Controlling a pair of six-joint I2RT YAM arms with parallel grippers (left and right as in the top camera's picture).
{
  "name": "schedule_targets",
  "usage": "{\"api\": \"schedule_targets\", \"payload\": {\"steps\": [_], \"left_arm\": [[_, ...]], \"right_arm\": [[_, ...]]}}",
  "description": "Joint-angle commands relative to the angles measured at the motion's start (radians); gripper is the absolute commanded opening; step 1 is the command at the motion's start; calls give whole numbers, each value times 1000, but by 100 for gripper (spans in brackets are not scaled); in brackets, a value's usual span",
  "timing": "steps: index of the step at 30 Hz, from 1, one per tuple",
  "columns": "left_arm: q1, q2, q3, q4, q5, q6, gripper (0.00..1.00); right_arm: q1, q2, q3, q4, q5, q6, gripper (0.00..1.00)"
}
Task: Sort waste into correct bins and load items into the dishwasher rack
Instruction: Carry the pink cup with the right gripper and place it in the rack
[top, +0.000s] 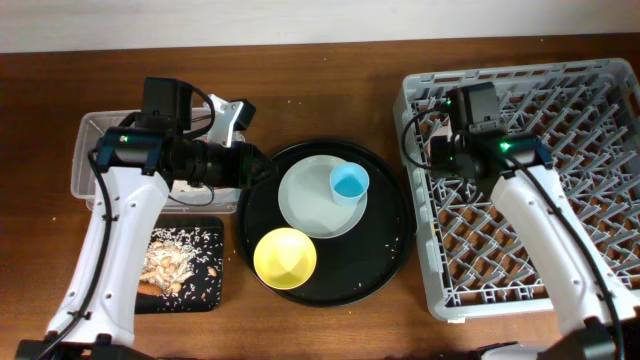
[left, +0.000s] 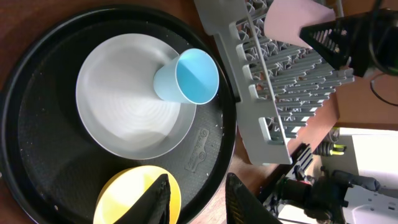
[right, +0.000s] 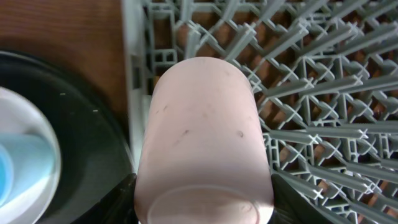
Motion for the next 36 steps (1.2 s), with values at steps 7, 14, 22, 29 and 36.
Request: {"api": "schedule_targets", "payload": {"steps": [7, 14, 22, 29, 36], "left_arm": [[0, -4, -59, 9, -4, 9, 29], [0, -4, -61, 16, -4, 9, 29], [0, -4, -61, 27, -3, 8, 30], [-49, -4, -61, 103, -29, -70, 30], [-425, 31, -61, 365, -644, -389, 66]], "right_arm": [[-85, 28, 14, 85, -128, 5, 49], [-84, 108, 10, 47, -145, 5, 50], [-85, 112, 50, 23, -145, 5, 93], [-85, 26, 221, -171, -180, 5, 93], [-85, -66, 318, -438, -198, 5, 98]]}}
